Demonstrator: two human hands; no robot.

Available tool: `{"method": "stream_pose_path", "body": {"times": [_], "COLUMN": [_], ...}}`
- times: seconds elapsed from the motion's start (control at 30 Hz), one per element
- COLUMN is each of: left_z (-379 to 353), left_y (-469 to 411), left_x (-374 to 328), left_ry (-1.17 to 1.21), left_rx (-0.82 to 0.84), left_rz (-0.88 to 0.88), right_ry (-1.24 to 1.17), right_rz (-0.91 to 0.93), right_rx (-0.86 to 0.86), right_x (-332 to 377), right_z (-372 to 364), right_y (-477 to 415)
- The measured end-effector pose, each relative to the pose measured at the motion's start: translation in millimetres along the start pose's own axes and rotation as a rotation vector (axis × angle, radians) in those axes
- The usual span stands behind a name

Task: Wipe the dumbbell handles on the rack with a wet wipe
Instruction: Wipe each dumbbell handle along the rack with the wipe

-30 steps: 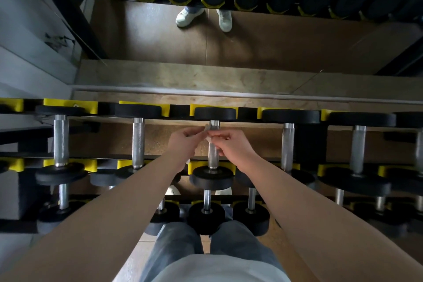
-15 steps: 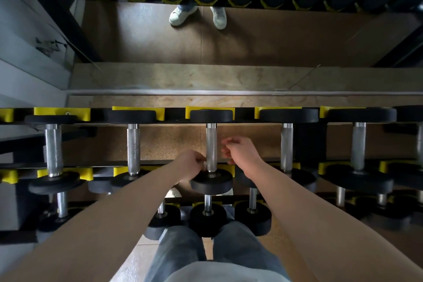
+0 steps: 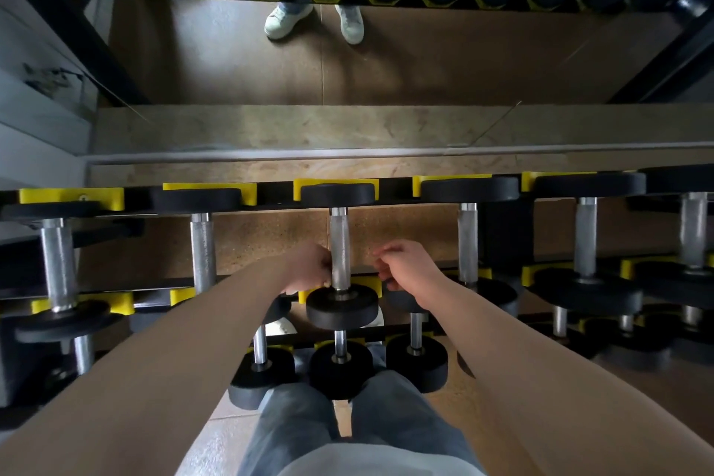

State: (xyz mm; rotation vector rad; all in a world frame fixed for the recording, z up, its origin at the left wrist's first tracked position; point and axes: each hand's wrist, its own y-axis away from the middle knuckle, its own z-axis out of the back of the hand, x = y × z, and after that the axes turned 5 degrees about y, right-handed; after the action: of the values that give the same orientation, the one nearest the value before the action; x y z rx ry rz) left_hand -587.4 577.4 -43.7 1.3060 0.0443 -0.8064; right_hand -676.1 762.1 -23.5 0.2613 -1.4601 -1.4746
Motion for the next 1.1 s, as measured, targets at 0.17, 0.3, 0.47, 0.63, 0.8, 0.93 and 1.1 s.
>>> {"method": "stream_pose_path", "body": {"times": [0.17,0.3,0.47,0.63,0.8,0.93,1.1], "left_z": [25.1,32.1,6.9,-16.6,4.1,4.8,-24.3], "left_y": [-8.8,-4.6,8.9,24.8,19.7,8.9,20.9], "left_x": [-8.4,-18.7,-4.4,11.0,-6.1,-15.7,-1.0], "left_ry": [0.687,1.055,0.488,0.667,1.213,1.101,0.907], "left_rx": [-0.156,-0.241,-0.243,-0.105,-0.292,-0.474,-0.449], "left_rz": [0.086,0.098,0.098,0.225,0.139,0.123,0.177], "right_ry": [0.006,0.022,0.038,0.09,0.094,0.105,0.103], "right_rz": [-0.016,0.002,-0.006,-0.006,0.028,0.043,0.029], "right_rx": [0.029,0.03,0.04,0.05,0.082,0.083,0.078], "right_x": [1.3,5.2,7.9,10.5,16.6,15.3,4.4], "right_z": [-2.5,-3.1,-9.4,-17.1,-14.7,-12.3,-13.5], "right_y": [-3.3,-3.9,-3.9,1.6,6.2,7.1,9.2]}}
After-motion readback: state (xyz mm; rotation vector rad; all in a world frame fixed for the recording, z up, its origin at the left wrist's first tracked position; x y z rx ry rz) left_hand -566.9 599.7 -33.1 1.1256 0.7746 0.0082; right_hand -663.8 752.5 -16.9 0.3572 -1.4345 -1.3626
